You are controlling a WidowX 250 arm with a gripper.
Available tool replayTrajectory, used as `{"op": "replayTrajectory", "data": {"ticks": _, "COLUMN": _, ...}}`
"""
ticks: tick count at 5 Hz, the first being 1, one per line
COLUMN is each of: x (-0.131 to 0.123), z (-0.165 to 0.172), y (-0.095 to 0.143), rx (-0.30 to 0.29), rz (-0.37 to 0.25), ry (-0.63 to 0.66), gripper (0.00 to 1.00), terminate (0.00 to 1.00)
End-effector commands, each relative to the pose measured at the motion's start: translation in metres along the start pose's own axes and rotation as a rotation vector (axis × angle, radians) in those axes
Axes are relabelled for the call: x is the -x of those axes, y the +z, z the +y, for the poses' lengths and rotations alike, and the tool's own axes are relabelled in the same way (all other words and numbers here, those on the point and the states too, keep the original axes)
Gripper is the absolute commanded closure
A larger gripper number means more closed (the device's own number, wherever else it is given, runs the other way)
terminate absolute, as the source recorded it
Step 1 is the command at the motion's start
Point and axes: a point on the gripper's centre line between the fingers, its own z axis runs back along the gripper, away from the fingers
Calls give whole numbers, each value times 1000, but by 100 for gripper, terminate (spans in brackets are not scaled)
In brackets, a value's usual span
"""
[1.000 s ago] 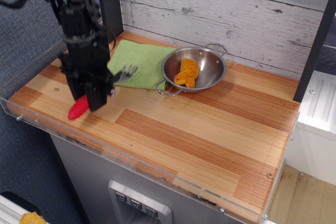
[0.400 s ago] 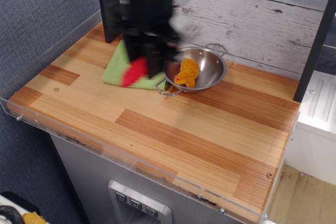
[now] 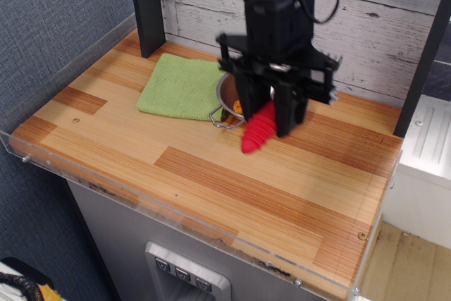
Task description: Move the fork to the right edge of the table.
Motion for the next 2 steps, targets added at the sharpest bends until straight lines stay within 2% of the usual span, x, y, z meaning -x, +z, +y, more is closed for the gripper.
{"op": "replayTrajectory", "data": {"ticks": 1, "x": -11, "z": -22, "y": -39, "rx": 44, "rz": 63, "ry": -18, "gripper": 100, "terminate": 0}}
{"op": "replayTrajectory", "data": {"ticks": 2, "x": -23, "z": -31, "y": -56, "rx": 86, "rz": 79, "ry": -73, "gripper": 100, "terminate": 0}}
